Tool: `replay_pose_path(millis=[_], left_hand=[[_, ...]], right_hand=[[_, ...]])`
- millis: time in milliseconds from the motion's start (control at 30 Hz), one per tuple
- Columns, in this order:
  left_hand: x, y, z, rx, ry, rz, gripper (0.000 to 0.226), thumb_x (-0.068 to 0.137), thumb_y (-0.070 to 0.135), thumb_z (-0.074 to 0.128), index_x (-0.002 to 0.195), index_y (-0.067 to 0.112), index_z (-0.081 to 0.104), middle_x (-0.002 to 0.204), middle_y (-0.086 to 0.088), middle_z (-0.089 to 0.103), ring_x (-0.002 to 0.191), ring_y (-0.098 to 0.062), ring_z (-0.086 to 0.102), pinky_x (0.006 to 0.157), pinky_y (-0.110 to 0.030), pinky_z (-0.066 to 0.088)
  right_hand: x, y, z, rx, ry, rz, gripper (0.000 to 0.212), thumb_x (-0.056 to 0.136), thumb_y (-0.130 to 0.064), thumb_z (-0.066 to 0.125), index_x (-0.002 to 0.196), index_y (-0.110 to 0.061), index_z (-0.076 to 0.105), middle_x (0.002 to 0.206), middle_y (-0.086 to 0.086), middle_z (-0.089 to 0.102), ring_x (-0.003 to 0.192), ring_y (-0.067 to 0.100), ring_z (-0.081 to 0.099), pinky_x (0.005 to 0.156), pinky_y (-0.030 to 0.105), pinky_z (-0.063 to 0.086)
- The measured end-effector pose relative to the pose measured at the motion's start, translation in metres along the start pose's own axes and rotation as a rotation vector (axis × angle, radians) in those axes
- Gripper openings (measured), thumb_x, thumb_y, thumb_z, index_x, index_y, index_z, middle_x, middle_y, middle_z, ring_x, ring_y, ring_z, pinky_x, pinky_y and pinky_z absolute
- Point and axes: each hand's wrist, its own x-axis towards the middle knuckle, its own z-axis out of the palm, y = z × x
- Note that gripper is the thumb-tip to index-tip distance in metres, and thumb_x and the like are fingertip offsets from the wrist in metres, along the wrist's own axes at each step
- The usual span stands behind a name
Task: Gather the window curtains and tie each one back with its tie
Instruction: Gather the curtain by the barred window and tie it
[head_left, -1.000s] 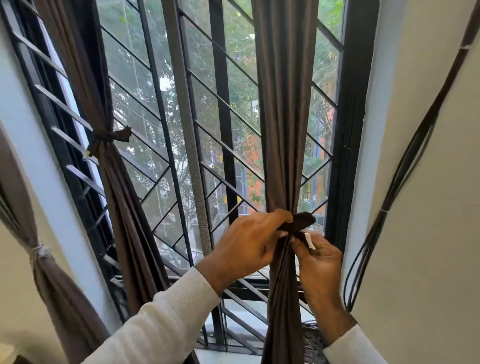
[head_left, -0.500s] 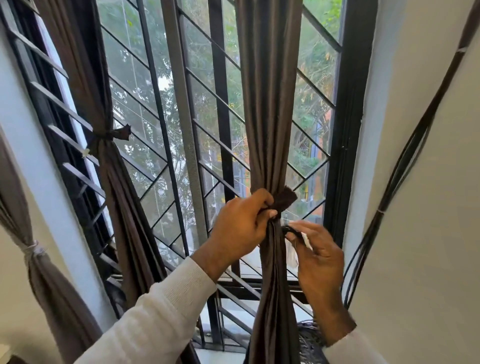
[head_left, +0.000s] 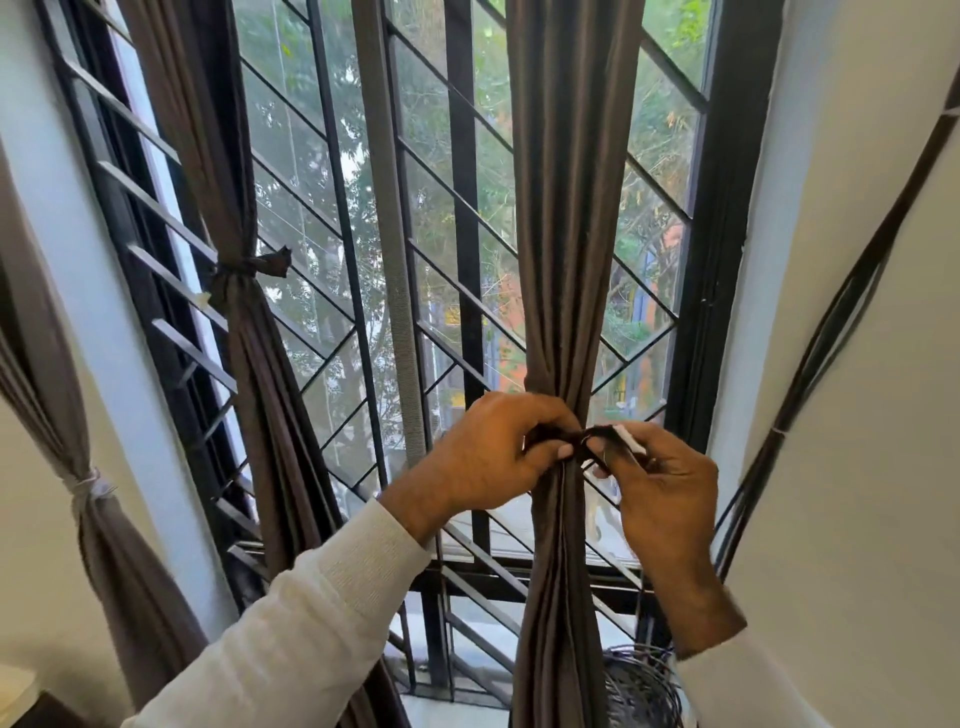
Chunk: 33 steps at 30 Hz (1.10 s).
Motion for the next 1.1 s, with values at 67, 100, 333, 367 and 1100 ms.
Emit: replay_pose_path(millis=[67, 100, 333, 367, 1100], left_hand=[[-0.003, -0.001, 0.003, -0.049, 0.035, -0.026, 0.01, 0.1, 0.018, 0.072, 0.109, 0.021, 0.076, 0.095, 0.01, 0.075, 0.09, -0.009, 0.071, 0.084, -0.042, 0.06], [-0.004, -0.002, 0.006, -0.083, 0.066, -0.056, 0.008, 0.101, 0.017, 0.07, 0.107, 0.02, 0.075, 0.094, 0.009, 0.075, 0.09, -0.011, 0.071, 0.083, -0.042, 0.06], [-0.009, 0.003, 0.021, -0.293, 0.203, -0.131, 0.003, 0.109, 0.01, 0.057, 0.109, 0.01, 0.06, 0.09, 0.002, 0.079, 0.08, -0.013, 0.073, 0.07, -0.03, 0.057], [-0.009, 0.004, 0.021, -0.314, 0.21, -0.125, 0.003, 0.109, 0.009, 0.057, 0.109, 0.008, 0.06, 0.089, 0.0, 0.079, 0.081, -0.013, 0.074, 0.071, -0.029, 0.057], [-0.007, 0.007, 0.023, -0.412, 0.218, -0.25, 0.006, 0.105, 0.019, 0.059, 0.106, 0.015, 0.063, 0.088, -0.001, 0.08, 0.085, -0.021, 0.078, 0.076, -0.045, 0.065]], right_hand=[[-0.002, 0.005, 0.005, 0.14, 0.058, 0.13, 0.01, 0.087, 0.001, 0.081, 0.092, -0.007, 0.077, 0.078, -0.001, 0.076, 0.066, 0.012, 0.07, 0.062, 0.023, 0.058], [-0.004, 0.007, 0.008, 0.225, 0.094, 0.202, 0.008, 0.086, -0.004, 0.081, 0.09, -0.006, 0.075, 0.079, 0.001, 0.076, 0.067, 0.015, 0.071, 0.062, 0.026, 0.059], [-0.024, 0.02, 0.017, 0.519, 0.182, 0.413, 0.016, 0.095, -0.029, 0.067, 0.102, -0.015, 0.067, 0.105, 0.018, 0.076, 0.097, 0.034, 0.075, 0.08, 0.043, 0.062], [-0.025, 0.021, 0.016, 0.529, 0.181, 0.421, 0.02, 0.098, -0.031, 0.063, 0.106, -0.013, 0.061, 0.104, 0.018, 0.077, 0.095, 0.034, 0.077, 0.076, 0.041, 0.063], [-0.037, 0.039, 0.018, 0.543, 0.044, 0.407, 0.064, 0.056, -0.048, 0.103, 0.104, -0.01, 0.084, 0.109, 0.023, 0.077, 0.103, 0.036, 0.071, 0.095, 0.046, 0.062]])
